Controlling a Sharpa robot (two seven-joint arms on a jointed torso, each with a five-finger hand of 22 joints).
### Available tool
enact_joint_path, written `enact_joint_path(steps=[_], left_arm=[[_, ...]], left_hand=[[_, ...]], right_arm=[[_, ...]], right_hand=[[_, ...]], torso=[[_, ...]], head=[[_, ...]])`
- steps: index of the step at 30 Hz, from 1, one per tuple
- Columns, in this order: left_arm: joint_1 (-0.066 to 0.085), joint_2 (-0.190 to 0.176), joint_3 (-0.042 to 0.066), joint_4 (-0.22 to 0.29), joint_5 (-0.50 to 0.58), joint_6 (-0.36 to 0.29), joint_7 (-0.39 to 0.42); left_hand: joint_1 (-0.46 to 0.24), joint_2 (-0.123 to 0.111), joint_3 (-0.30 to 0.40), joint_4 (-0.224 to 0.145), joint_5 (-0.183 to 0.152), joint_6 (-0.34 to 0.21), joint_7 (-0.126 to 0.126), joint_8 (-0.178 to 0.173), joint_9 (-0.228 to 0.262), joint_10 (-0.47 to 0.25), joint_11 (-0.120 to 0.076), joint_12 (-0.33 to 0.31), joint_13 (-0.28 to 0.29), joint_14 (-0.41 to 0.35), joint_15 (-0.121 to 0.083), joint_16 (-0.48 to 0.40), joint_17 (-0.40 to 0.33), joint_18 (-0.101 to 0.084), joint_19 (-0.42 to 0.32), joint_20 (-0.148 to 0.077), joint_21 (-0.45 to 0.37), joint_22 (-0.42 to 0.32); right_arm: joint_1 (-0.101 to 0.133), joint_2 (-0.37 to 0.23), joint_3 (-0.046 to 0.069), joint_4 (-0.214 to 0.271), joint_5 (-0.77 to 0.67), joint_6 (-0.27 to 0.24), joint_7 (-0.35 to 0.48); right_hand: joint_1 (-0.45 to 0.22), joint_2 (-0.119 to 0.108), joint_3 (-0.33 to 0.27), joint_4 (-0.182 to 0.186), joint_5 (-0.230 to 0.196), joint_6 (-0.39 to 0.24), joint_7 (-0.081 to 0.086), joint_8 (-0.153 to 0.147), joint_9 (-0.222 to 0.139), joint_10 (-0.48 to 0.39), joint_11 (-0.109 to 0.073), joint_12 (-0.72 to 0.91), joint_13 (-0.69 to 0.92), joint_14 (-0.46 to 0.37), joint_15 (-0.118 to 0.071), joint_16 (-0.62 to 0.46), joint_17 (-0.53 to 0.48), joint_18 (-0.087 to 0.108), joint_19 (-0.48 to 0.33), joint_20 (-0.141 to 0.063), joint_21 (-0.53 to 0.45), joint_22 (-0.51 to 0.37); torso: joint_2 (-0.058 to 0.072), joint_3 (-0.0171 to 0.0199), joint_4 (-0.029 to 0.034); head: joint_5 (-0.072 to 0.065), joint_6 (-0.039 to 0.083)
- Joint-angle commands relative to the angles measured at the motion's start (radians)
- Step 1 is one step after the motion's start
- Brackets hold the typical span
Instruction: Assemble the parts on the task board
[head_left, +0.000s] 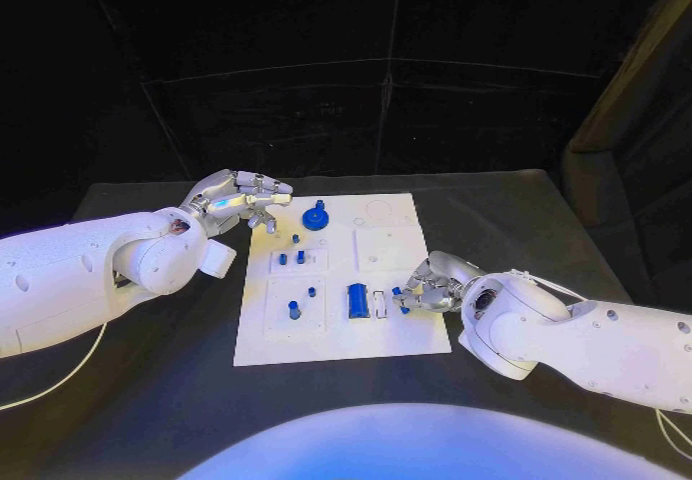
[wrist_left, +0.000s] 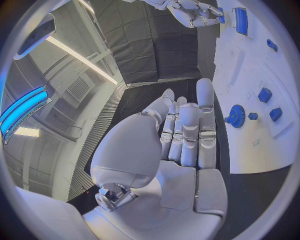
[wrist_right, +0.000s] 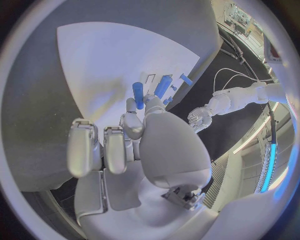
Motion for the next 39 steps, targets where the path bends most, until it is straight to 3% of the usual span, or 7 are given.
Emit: enact_joint_path(steps=[1,14,24,36,38,39], left_arm=[[0.002,0.002,0.001,0.001,0.004,0.011,0.002],[0.002,0.000,0.001,0.001,0.004,0.011,0.001],[0.002,0.001,0.001,0.000,0.004,0.012,0.002],[0.002,0.002,0.001,0.000,0.004,0.015,0.001],[0.002,0.002,0.001,0.001,0.004,0.016,0.002],[0.002,0.002,0.001,0.001,0.004,0.016,0.002]], left_hand=[[0.002,0.004,0.003,0.000,0.002,-0.005,-0.001,0.007,-0.001,-0.007,0.000,0.004,-0.001,-0.004,0.000,-0.002,-0.001,0.011,-0.009,-0.001,-0.001,0.000],[0.002,0.004,0.003,0.000,0.002,-0.005,-0.001,0.007,-0.001,-0.007,0.000,0.004,-0.001,-0.004,0.000,-0.002,-0.001,0.011,-0.009,-0.001,-0.001,0.000],[-0.005,0.003,0.003,0.000,0.002,-0.007,0.001,0.009,-0.001,-0.008,0.002,0.005,-0.002,-0.004,0.001,-0.001,-0.002,0.011,-0.010,0.000,-0.001,0.001],[-0.006,0.002,0.003,0.001,0.002,-0.007,0.001,0.009,-0.002,-0.008,0.002,0.005,-0.002,-0.004,0.001,-0.001,-0.002,0.011,-0.010,0.000,-0.001,0.001],[-0.006,0.002,0.003,0.001,0.002,-0.007,0.001,0.009,-0.002,-0.008,0.002,0.005,-0.002,-0.004,0.001,-0.001,-0.002,0.011,-0.010,0.000,-0.001,0.001],[-0.006,0.002,0.003,0.001,0.002,-0.007,0.001,0.009,-0.002,-0.008,0.002,0.005,-0.002,-0.004,0.001,-0.001,-0.002,0.011,-0.010,0.000,-0.001,0.001]], right_arm=[[0.002,0.014,0.000,-0.009,0.083,-0.031,0.019],[0.002,0.060,0.000,-0.044,0.092,-0.011,0.013],[0.002,0.088,0.000,-0.066,0.087,0.029,0.002],[0.001,0.095,0.000,-0.069,0.085,0.053,0.005],[0.001,0.095,0.000,-0.070,0.085,0.052,0.004],[0.001,0.095,0.000,-0.071,0.085,0.048,0.003]], right_hand=[[-0.012,-0.009,-0.003,0.012,0.003,0.006,0.002,-0.006,-0.001,0.008,0.004,0.007,0.003,0.074,-0.007,0.007,0.109,-0.010,0.017,-0.005,0.006,0.010],[-0.021,-0.012,-0.005,0.020,0.006,0.007,0.002,-0.006,0.000,0.009,0.004,0.009,0.005,0.074,-0.007,0.007,0.110,-0.010,0.017,-0.005,0.006,0.010],[-0.024,-0.014,-0.006,0.023,-0.002,0.008,0.002,-0.007,0.001,0.008,0.004,0.006,0.004,0.074,-0.007,0.006,0.108,-0.010,0.017,-0.004,0.006,0.010],[-0.040,-0.019,-0.012,0.037,-0.039,0.012,0.003,-0.008,0.004,0.008,0.005,0.005,0.006,0.073,-0.006,0.006,0.109,-0.010,0.016,-0.004,0.006,0.011],[-0.049,-0.020,-0.016,0.041,-0.052,0.013,0.003,-0.009,0.004,0.008,0.006,0.004,0.006,0.073,-0.005,0.005,0.108,-0.009,0.015,-0.003,0.005,0.010],[-0.069,-0.022,-0.028,0.045,-0.084,0.013,0.005,-0.010,0.006,0.007,0.007,0.000,0.004,0.072,-0.004,0.004,0.105,-0.009,0.014,-0.002,0.004,0.007]], torso=[[-0.001,0.0004,0.0037],[0.000,0.0011,-0.0014],[-0.001,0.0011,0.0002],[0.000,0.0008,-0.0001],[0.000,0.0004,0.0003],[0.000,0.0000,0.0006]], head=[[-0.002,-0.003],[0.007,-0.006],[0.005,-0.008],[0.006,-0.008],[0.006,-0.007],[0.005,-0.007]])
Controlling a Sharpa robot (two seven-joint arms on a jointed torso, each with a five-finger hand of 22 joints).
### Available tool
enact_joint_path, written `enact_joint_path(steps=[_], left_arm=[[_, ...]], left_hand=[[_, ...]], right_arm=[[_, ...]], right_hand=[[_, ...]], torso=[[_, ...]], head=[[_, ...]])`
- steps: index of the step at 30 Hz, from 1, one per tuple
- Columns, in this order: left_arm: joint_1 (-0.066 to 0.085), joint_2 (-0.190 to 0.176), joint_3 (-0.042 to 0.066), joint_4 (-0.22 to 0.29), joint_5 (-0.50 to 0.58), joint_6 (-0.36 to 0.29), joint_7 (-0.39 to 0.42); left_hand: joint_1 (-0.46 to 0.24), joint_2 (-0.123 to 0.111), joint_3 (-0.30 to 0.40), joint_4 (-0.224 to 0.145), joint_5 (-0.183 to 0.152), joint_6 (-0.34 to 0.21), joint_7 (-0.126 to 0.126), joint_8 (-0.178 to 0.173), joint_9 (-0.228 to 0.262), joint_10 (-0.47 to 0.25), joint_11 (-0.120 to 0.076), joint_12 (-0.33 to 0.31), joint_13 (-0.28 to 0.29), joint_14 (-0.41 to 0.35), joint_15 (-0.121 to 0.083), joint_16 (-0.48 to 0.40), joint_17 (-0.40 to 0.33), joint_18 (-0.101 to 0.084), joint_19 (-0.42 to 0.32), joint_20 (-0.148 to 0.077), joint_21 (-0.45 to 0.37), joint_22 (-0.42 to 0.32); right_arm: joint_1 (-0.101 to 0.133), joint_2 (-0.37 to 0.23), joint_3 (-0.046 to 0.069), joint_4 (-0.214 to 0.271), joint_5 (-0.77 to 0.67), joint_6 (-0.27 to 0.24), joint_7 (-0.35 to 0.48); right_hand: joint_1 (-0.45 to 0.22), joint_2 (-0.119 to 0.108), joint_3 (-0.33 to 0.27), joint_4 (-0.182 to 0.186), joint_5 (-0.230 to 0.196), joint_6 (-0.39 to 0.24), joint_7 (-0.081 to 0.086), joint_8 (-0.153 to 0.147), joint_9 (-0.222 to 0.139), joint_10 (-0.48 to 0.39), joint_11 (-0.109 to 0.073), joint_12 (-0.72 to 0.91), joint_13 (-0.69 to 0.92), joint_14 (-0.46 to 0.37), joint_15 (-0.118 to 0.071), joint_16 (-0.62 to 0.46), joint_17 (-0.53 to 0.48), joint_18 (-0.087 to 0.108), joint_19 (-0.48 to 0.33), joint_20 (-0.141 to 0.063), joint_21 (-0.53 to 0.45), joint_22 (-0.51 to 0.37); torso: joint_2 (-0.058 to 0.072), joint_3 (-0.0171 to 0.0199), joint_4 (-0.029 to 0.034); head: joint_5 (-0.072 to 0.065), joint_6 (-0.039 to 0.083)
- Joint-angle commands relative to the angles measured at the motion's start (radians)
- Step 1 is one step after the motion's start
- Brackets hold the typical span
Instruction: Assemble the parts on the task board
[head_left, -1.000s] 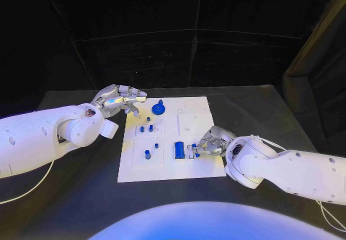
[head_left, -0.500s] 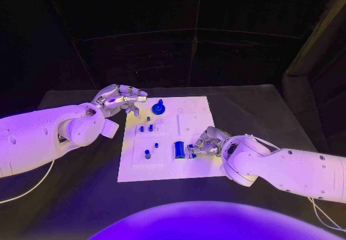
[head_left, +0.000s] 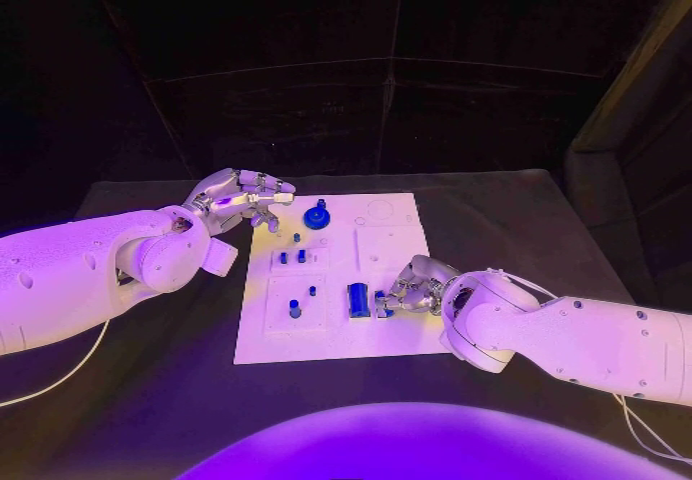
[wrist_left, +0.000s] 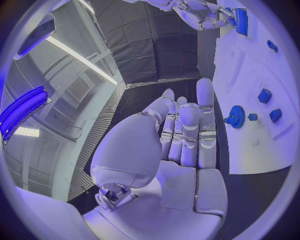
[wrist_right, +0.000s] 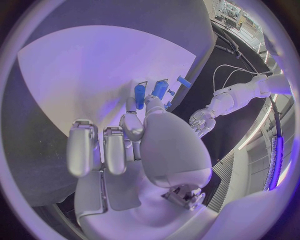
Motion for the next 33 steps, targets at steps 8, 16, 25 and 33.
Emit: enact_joint_path(steps=[8,16,25,33], left_arm=[[0.002,0.001,0.001,0.002,0.004,0.015,0.006],[0.002,0.000,0.001,0.001,0.004,0.015,0.004],[0.002,-0.001,0.001,0.001,0.004,0.016,0.003],[0.002,0.001,0.001,0.000,0.004,0.018,0.002]], left_hand=[[-0.008,0.003,0.003,0.001,0.002,-0.007,0.001,0.005,-0.001,-0.008,0.002,0.005,-0.002,-0.005,0.001,-0.001,-0.001,0.011,-0.010,0.000,-0.001,0.001],[-0.009,0.003,0.003,0.001,0.002,-0.008,0.001,0.005,-0.001,-0.008,0.002,0.005,-0.002,-0.005,0.001,-0.001,-0.001,0.011,-0.010,0.000,-0.001,0.001],[-0.010,0.003,0.004,0.002,0.002,-0.009,0.002,0.005,-0.001,-0.009,0.002,0.005,-0.002,-0.005,0.002,-0.001,-0.002,0.011,-0.011,0.000,0.000,0.001],[-0.010,0.003,0.004,0.002,0.002,-0.009,0.002,0.005,-0.001,-0.009,0.002,0.005,-0.002,-0.005,0.002,-0.001,-0.002,0.011,-0.011,0.000,0.000,0.001]], right_arm=[[0.001,0.003,0.000,0.001,-0.008,-0.014,0.007],[0.001,-0.007,0.000,0.015,-0.028,-0.023,0.021],[0.001,-0.028,0.000,0.047,-0.037,-0.017,0.025],[0.001,-0.050,0.000,0.062,-0.059,0.003,0.015]], right_hand=[[-0.145,0.007,-0.079,0.012,-0.334,0.002,0.004,-0.010,0.012,-0.004,0.009,-0.019,-0.004,0.070,-0.001,-0.009,0.096,-0.006,0.008,0.002,-0.004,-0.004],[-0.227,0.009,-0.084,0.015,-0.371,0.001,0.003,-0.007,0.021,-0.004,0.009,-0.019,-0.001,0.070,0.000,-0.009,0.097,-0.007,0.009,0.003,-0.003,-0.001],[-0.240,0.035,-0.073,0.012,-0.312,0.005,0.001,-0.004,0.029,-0.001,0.007,-0.015,0.005,0.071,-0.002,-0.007,0.101,-0.008,0.011,0.001,0.000,0.005],[-0.201,0.056,-0.067,0.001,-0.276,0.004,0.000,-0.003,0.034,0.001,0.006,-0.014,0.009,0.072,-0.003,-0.007,0.102,-0.008,0.011,0.001,0.001,0.006]], torso=[[0.000,0.0005,-0.0007],[0.000,0.0014,-0.0013],[-0.001,0.0018,-0.0015],[-0.002,0.0001,-0.0030]], head=[[0.000,0.001],[0.000,0.001],[0.002,0.000],[-0.002,0.001]])
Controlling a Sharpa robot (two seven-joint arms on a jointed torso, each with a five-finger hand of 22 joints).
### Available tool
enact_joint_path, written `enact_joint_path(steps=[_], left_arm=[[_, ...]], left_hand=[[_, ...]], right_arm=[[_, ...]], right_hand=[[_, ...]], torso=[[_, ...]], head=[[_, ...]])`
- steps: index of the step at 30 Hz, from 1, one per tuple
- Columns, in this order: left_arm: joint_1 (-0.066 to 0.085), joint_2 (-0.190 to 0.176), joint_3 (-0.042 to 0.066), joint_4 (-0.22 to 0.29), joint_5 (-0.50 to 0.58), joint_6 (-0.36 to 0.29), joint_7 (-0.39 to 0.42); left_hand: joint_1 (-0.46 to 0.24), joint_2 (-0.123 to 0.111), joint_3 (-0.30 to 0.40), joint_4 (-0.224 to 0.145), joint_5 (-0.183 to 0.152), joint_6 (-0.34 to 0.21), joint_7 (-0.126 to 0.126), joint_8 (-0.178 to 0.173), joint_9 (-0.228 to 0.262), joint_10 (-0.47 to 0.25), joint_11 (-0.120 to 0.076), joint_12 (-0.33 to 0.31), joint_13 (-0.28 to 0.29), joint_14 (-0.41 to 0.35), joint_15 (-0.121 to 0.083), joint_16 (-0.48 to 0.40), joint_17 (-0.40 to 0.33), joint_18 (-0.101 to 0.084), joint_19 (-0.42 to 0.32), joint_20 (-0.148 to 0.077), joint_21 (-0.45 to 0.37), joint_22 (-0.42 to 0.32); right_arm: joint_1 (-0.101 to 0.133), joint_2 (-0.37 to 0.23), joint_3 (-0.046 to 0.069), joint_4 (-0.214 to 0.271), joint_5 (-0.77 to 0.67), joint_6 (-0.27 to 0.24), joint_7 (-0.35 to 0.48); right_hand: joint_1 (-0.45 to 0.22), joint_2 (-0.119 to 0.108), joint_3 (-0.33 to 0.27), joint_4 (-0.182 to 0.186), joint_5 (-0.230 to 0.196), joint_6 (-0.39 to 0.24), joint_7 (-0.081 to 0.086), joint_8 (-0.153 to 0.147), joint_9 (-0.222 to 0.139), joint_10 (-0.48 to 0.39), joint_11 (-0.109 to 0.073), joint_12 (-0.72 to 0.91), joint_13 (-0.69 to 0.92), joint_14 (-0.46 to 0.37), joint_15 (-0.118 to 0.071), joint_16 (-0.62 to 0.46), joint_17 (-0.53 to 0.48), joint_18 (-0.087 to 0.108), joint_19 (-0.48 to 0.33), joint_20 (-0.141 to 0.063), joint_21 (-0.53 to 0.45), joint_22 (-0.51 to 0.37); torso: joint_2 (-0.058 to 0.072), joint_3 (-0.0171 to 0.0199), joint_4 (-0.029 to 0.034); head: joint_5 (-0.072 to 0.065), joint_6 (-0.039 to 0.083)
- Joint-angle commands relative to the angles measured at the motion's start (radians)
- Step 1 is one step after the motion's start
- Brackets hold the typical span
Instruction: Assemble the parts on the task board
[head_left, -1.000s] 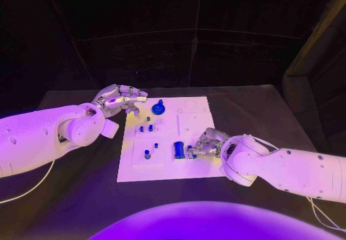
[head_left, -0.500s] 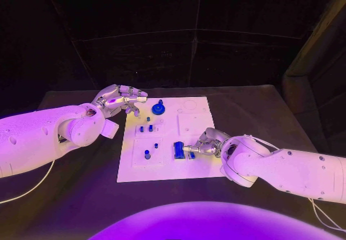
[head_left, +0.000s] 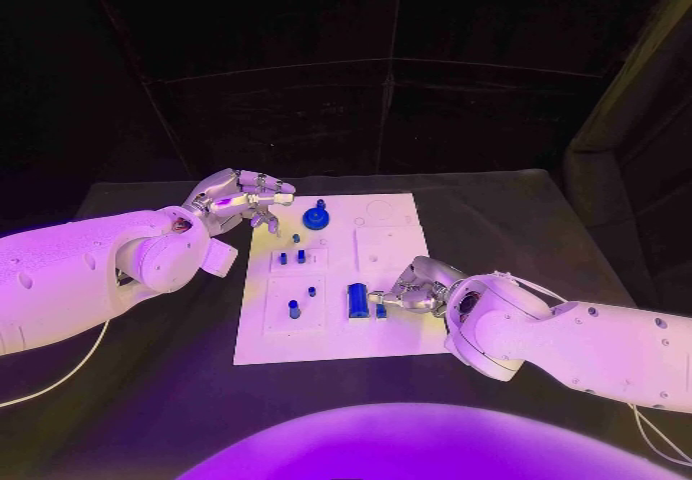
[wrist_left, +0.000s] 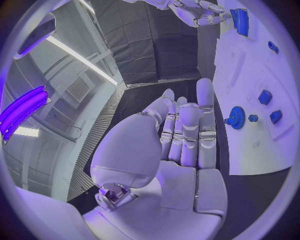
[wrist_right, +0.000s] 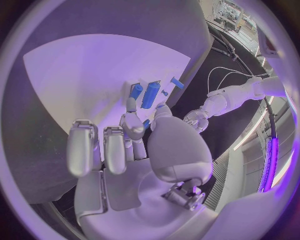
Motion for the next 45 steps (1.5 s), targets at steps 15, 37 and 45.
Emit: enact_joint_path(steps=[15,37,45], left_arm=[[0.002,0.002,0.001,0.002,0.004,0.014,0.000],[0.001,0.003,0.001,-0.001,0.004,0.015,-0.002],[0.001,0.003,0.001,-0.002,0.004,0.015,-0.002]], left_hand=[[-0.012,0.004,0.004,0.003,0.002,-0.010,0.002,0.006,-0.002,-0.006,-0.001,0.005,-0.002,-0.005,0.002,0.000,-0.001,0.011,-0.008,-0.002,0.000,0.001],[-0.012,0.005,0.006,0.002,0.002,-0.010,0.002,0.006,-0.002,-0.007,-0.001,0.005,-0.002,-0.005,0.002,0.000,-0.001,0.011,-0.008,-0.002,0.000,0.001],[-0.012,0.005,0.006,0.002,0.002,-0.010,0.002,0.006,-0.002,-0.007,-0.001,0.005,-0.002,-0.005,0.002,0.000,-0.001,0.011,-0.008,-0.002,0.000,0.001]], right_arm=[[0.001,-0.003,0.000,-0.014,-0.132,0.116,-0.031],[0.001,0.024,0.000,-0.050,-0.144,0.127,-0.035],[0.001,0.027,0.000,-0.055,-0.144,0.111,-0.014]], right_hand=[[0.172,0.022,0.016,-0.085,-0.098,-0.001,-0.002,0.002,0.011,0.002,0.003,-0.010,-0.001,0.071,-0.002,-0.005,0.099,-0.008,0.010,0.002,-0.001,0.006],[0.175,0.031,0.015,-0.085,-0.090,0.002,-0.002,0.003,0.013,0.003,0.003,-0.009,0.000,0.071,-0.002,-0.004,0.101,-0.008,0.011,0.002,0.000,0.009],[0.183,0.026,0.008,-0.093,-0.095,0.002,-0.002,0.003,0.014,0.003,0.003,-0.008,0.002,0.071,-0.003,-0.004,0.101,-0.008,0.011,0.002,0.001,0.010]], torso=[[0.001,-0.0020,0.0039],[0.001,-0.0010,0.0050],[0.001,0.0011,0.0058]], head=[[-0.005,0.001],[-0.004,-0.001],[0.000,-0.001]])
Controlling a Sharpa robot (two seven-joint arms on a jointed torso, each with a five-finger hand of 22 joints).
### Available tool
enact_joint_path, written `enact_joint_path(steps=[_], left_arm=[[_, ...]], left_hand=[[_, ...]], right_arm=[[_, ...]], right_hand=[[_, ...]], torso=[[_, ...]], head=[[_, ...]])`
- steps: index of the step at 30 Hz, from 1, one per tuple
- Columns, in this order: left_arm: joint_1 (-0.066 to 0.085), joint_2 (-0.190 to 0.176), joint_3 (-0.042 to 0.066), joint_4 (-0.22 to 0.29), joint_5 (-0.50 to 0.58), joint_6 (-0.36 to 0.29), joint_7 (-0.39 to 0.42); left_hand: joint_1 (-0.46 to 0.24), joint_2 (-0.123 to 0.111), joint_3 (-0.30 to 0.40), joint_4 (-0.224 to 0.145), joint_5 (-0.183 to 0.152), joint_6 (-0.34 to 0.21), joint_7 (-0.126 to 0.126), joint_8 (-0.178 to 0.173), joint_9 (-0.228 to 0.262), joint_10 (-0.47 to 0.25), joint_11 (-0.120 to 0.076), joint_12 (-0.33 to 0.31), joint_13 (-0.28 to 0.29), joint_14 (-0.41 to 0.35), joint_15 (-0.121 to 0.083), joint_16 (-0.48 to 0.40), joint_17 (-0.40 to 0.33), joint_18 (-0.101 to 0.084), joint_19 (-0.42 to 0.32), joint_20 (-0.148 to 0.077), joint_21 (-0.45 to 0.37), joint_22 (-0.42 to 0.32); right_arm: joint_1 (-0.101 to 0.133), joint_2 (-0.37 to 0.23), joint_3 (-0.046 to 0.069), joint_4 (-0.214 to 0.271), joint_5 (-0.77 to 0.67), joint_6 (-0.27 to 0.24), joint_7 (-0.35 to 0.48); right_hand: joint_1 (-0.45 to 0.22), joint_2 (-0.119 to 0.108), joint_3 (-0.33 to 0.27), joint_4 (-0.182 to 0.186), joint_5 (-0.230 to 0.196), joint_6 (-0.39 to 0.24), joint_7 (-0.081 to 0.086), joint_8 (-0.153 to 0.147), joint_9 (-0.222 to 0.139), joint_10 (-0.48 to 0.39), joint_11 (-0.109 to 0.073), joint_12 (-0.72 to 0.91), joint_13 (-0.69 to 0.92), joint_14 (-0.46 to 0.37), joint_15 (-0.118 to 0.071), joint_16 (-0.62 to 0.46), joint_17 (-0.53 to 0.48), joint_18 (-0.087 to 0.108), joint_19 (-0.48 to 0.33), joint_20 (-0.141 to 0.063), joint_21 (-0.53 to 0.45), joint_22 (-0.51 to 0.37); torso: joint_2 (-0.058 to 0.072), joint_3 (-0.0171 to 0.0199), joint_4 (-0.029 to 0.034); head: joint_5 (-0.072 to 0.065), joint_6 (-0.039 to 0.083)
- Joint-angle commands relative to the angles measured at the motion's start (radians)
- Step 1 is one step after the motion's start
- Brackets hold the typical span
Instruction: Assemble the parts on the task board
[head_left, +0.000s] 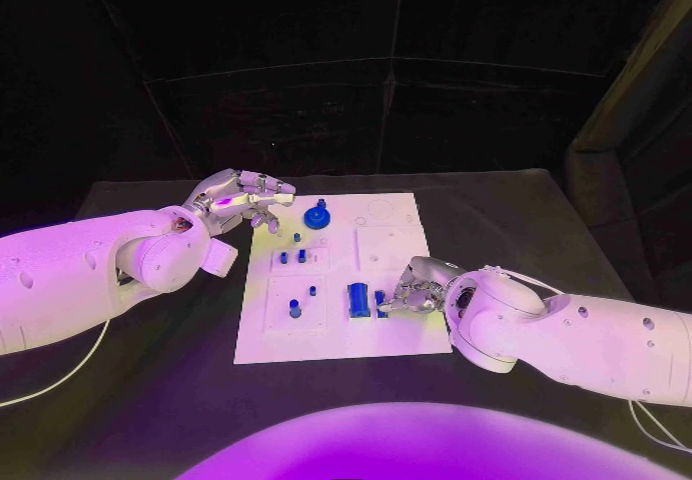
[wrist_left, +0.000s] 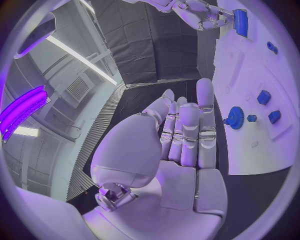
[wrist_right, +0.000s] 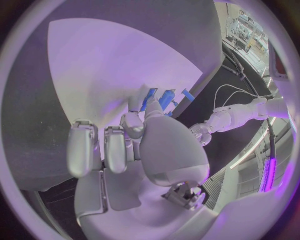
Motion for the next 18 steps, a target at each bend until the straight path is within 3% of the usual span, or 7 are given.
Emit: enact_joint_path(steps=[1,5,8,9,12,15,18], left_arm=[[0.001,0.000,0.001,0.000,0.004,0.011,0.003],[0.001,0.001,0.001,-0.005,0.004,0.011,0.003],[0.001,0.004,0.001,-0.011,0.004,0.011,0.004],[0.001,0.006,0.001,-0.014,0.004,0.012,0.004],[0.001,0.015,0.001,-0.022,0.055,0.019,0.009],[0.000,0.029,0.001,-0.039,0.150,0.015,0.033],[-0.002,0.043,0.000,-0.065,0.204,0.005,0.058]], left_hand=[[-0.007,0.000,0.006,0.002,0.002,-0.007,-0.002,0.006,-0.001,-0.007,-0.001,0.005,-0.001,-0.005,0.002,0.000,-0.001,0.011,-0.009,-0.002,0.000,0.001],[-0.006,0.001,0.007,0.002,0.002,-0.007,-0.002,0.006,-0.001,-0.007,-0.001,0.005,-0.001,-0.006,0.002,-0.001,-0.002,0.011,-0.009,-0.002,0.000,0.001],[-0.006,0.001,0.007,0.002,0.002,-0.007,-0.002,0.006,-0.001,-0.007,-0.001,0.005,-0.001,-0.006,0.002,-0.001,-0.002,0.011,-0.009,-0.002,0.000,0.001],[-0.006,0.001,0.007,0.001,0.002,-0.007,-0.002,0.007,-0.001,-0.007,-0.001,0.005,-0.002,-0.006,0.002,-0.001,-0.003,0.011,-0.009,-0.002,0.000,0.001],[-0.012,-0.002,0.005,0.003,0.002,-0.008,-0.001,0.008,-0.001,-0.007,-0.001,0.006,-0.002,-0.008,0.003,-0.002,-0.006,0.011,-0.009,-0.001,0.000,0.001],[-0.017,-0.005,0.002,0.004,0.002,-0.010,-0.002,0.007,-0.002,-0.009,0.000,0.005,-0.002,-0.009,0.003,-0.003,-0.009,0.010,-0.011,-0.001,-0.001,0.000],[-0.030,-0.007,-0.001,0.008,0.002,-0.019,-0.001,0.003,-0.006,-0.022,0.003,-0.006,-0.010,-0.019,0.006,-0.009,-0.022,0.010,-0.017,0.002,-0.003,-0.001]], right_arm=[[0.001,-0.005,0.000,0.003,-0.003,-0.022,0.032],[0.001,-0.022,0.000,0.009,0.026,-0.053,0.110],[0.003,-0.046,0.000,0.013,0.107,-0.067,0.263],[0.006,-0.057,0.000,0.011,0.155,-0.072,0.336],[0.024,-0.076,0.000,-0.009,0.298,-0.081,0.502],[0.056,-0.083,0.000,-0.053,0.505,-0.087,0.666],[0.087,-0.079,0.001,-0.115,0.729,-0.096,0.814]], right_hand=[[0.006,-0.007,-0.005,-0.005,-0.001,-0.003,-0.001,0.000,0.000,0.001,0.004,-0.005,-0.003,0.070,-0.002,-0.007,0.097,-0.008,0.009,0.002,-0.001,0.006],[0.002,-0.028,-0.027,-0.006,-0.009,-0.036,0.010,-0.017,-0.005,-0.016,0.013,-0.040,-0.025,0.064,0.005,-0.024,0.072,-0.003,-0.002,0.006,-0.017,-0.018],[0.005,-0.025,-0.030,-0.006,-0.012,-0.052,0.016,-0.025,-0.007,-0.033,0.018,-0.077,-0.051,0.057,0.009,-0.044,0.042,0.004,-0.016,0.010,-0.038,-0.052],[0.026,-0.006,-0.025,-0.009,-0.022,-0.076,0.027,-0.036,-0.011,-0.101,0.028,-0.228,-0.157,0.025,0.017,-0.126,-0.067,0.026,-0.066,0.019,-0.113,-0.166],[0.070,0.012,-0.021,-0.025,0.007,-0.104,0.039,-0.048,-0.013,-0.191,0.043,-0.421,-0.298,-0.022,0.028,-0.264,-0.228,0.063,-0.150,0.030,-0.252,-0.359],[0.130,0.039,-0.012,-0.047,0.040,-0.139,0.061,-0.063,-0.018,-0.280,0.061,-0.549,-0.397,-0.138,0.046,-0.577,-0.554,0.120,-0.314,0.044,-0.538,-0.710],[0.196,0.069,0.003,-0.071,0.032,-0.184,0.088,-0.085,-0.029,-0.305,0.099,-0.694,-0.555,-0.183,0.071,-0.781,-0.696,0.119,-0.339,0.071,-0.672,-0.802]], torso=[[-0.001,-0.0009,-0.0013],[-0.003,-0.0003,-0.0022],[-0.004,0.0001,-0.0012],[-0.005,-0.0001,0.0005],[-0.006,-0.0010,-0.0010],[-0.012,0.0020,-0.0048],[-0.023,0.0030,-0.0090]], head=[[0.003,0.000],[0.008,0.001],[0.004,0.006],[0.000,0.010],[0.005,0.029],[0.016,0.038],[0.020,0.062]])
